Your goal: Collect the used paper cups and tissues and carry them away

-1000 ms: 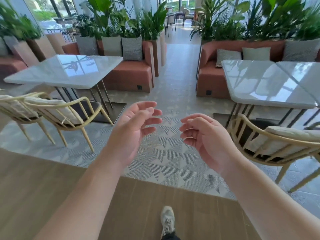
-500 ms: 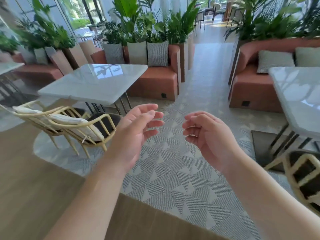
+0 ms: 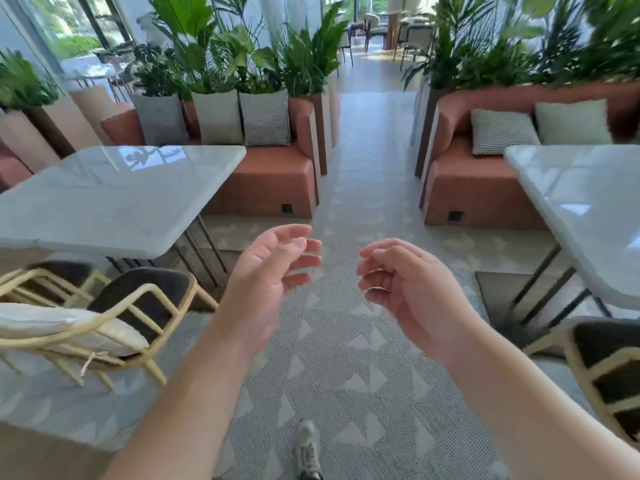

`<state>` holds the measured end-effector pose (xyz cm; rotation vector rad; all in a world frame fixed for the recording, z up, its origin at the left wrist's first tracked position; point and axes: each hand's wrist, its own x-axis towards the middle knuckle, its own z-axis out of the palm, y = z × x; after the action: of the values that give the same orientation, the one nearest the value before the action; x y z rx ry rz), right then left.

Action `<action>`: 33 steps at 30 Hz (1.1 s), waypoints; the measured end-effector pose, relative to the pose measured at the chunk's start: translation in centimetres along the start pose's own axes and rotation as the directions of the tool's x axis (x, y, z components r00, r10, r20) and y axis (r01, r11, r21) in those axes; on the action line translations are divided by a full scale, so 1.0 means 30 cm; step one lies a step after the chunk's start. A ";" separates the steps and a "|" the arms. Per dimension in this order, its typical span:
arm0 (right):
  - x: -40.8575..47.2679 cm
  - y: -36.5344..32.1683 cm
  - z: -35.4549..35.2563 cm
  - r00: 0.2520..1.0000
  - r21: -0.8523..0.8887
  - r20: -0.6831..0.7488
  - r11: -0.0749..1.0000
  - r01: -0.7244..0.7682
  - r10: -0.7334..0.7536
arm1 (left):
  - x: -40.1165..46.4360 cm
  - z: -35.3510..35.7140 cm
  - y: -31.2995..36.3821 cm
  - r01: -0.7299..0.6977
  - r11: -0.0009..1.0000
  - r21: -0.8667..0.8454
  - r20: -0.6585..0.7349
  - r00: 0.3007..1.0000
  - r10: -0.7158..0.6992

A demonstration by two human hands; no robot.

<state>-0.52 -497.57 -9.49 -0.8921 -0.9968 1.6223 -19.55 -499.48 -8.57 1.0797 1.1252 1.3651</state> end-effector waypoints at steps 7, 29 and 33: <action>0.438 -0.039 0.121 0.991 0.013 -0.131 0.999 -0.030 0.032 | 0.537 -0.132 -0.001 0.042 0.995 -0.090 0.164 0.986 -0.027; 1.631 -0.090 0.097 0.989 0.103 -0.147 0.994 0.039 -0.023 | 1.657 -0.315 -0.069 0.100 0.991 -0.092 0.137 0.987 -0.087; 1.930 -0.154 0.008 0.993 0.099 -0.114 0.995 0.022 -0.011 | 1.962 -0.253 -0.073 0.098 0.993 -0.061 0.085 0.992 -0.092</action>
<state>-12.73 -440.78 -10.07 -0.8956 -0.8347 1.5756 -31.32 -441.30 -10.05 1.0133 1.0519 1.2636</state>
